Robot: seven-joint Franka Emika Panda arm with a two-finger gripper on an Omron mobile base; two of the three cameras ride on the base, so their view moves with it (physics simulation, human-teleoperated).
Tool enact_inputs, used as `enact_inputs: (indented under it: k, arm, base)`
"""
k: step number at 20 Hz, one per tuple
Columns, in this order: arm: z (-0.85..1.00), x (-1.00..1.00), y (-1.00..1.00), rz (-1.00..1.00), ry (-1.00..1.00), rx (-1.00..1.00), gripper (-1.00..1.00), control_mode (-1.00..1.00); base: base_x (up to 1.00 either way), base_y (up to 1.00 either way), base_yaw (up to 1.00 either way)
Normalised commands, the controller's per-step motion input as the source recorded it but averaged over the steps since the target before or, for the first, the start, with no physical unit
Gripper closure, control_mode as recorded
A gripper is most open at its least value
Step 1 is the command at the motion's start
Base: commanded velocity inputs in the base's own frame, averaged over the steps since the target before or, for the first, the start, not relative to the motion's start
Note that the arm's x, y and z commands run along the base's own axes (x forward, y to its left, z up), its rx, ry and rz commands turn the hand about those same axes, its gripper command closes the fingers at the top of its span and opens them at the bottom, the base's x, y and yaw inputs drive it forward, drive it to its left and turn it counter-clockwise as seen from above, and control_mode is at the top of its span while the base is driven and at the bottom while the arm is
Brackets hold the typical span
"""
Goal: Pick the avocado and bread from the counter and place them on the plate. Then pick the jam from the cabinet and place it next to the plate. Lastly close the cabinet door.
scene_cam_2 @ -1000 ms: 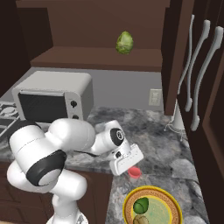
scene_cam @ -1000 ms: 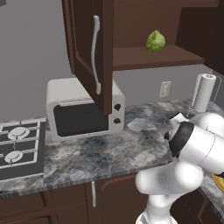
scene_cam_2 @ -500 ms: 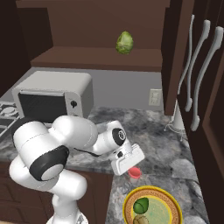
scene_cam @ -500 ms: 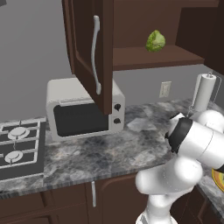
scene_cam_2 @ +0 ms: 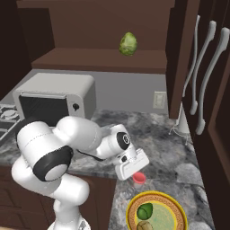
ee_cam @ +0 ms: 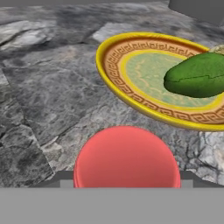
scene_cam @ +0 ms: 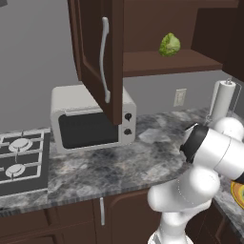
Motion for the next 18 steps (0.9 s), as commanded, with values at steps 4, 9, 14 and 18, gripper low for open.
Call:
enact_inputs:
  k: [4, 9, 14, 18]
  arm:
    - [-0.37, 0.00, 0.00, 0.00, 0.00, 0.00, 1.00, -1.00]
    - [-0.34, 0.08, 0.00, 0.00, 0.00, 0.00, -1.00, -1.00]
    - [-0.28, 0.00, 0.00, 0.00, 0.00, 0.00, -1.00, -1.00]
    - [-0.26, 0.00, 0.00, 0.00, -0.02, 0.00, -1.00, -1.00]
  base:
    - [0.00, 0.00, 0.00]
    - [0.00, 0.00, 0.00]
    - [0.00, 0.00, 0.00]
    - [0.00, 0.00, 0.00]
